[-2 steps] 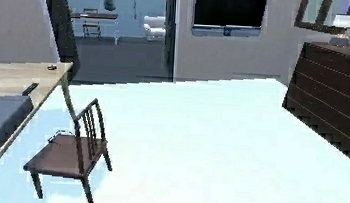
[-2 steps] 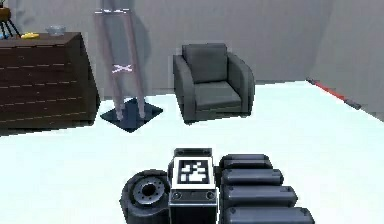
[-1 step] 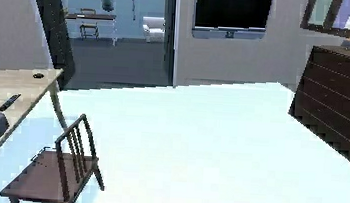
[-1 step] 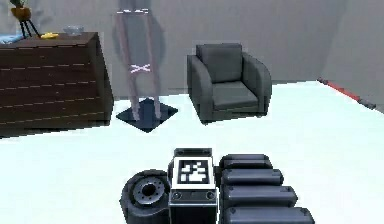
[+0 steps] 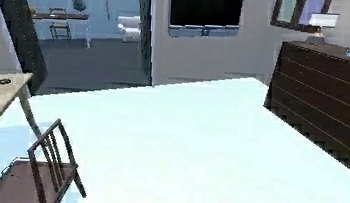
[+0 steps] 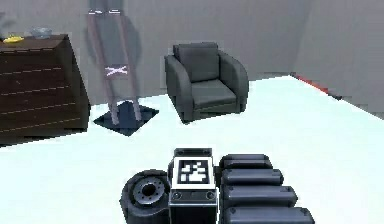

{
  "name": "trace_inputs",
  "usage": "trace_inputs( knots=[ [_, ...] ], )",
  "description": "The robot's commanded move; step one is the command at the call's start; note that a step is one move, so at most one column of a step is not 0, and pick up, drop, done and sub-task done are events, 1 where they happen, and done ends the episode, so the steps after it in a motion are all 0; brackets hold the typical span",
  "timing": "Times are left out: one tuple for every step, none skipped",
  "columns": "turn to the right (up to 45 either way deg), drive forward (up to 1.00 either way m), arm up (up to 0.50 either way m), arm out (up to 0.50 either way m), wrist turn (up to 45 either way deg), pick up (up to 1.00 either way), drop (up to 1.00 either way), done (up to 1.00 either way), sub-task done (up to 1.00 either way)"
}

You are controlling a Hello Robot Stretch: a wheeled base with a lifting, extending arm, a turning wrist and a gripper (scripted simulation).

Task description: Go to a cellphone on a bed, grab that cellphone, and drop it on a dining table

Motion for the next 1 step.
trace_inputs(
  knots=[
    [0.0,0.70,0.00,0.00,0.0,0.00,0.00,0.00,0.00]
  ],
)
